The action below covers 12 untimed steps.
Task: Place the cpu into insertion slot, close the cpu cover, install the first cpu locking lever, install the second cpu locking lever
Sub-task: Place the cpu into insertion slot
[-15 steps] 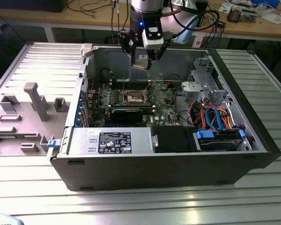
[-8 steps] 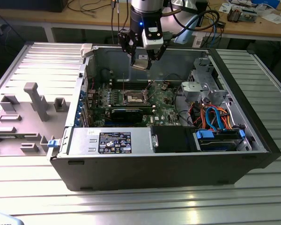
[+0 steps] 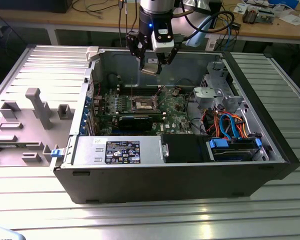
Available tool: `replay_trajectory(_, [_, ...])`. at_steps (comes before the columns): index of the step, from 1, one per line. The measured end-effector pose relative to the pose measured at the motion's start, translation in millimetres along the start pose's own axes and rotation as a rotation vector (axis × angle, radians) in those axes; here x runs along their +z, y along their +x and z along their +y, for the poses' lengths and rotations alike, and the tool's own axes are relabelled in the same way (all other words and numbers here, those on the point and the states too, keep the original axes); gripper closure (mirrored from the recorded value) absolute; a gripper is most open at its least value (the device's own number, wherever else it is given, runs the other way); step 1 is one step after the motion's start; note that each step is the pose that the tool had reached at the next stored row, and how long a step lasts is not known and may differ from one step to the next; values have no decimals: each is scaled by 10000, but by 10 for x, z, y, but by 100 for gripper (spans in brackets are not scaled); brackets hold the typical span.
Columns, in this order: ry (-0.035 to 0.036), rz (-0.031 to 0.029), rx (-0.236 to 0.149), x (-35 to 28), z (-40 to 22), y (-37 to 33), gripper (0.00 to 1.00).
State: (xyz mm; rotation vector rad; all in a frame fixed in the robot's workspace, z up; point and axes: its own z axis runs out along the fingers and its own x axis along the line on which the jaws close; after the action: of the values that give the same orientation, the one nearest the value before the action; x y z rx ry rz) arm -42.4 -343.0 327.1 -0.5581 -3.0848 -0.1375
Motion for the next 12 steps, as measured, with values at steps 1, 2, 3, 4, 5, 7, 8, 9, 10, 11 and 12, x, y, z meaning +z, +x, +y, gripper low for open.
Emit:
replay_trajectory(1, [0,-1,11,0,0,0,45])
replay_trajectory(2, [1,-2,19,0,0,0,45])
replay_trajectory(3, [0,-2,31,0,0,0,45])
replay_trajectory(4, [0,-3,38,0,0,0,45])
replay_trajectory(5, [-1,-4,47,0,0,0,45])
replay_trajectory(7, [-2,-7,76,0,0,0,45])
replay_trajectory(8, [-2,-8,91,0,0,0,45])
replay_trajectory(9, [-2,-9,108,0,0,0,45])
replay_trajectory(10, [-1,-10,115,0,0,0,45])
replay_trajectory(11, [-2,-11,122,0,0,0,45])
replay_trajectory(12, [-2,-11,132,0,0,0,45])
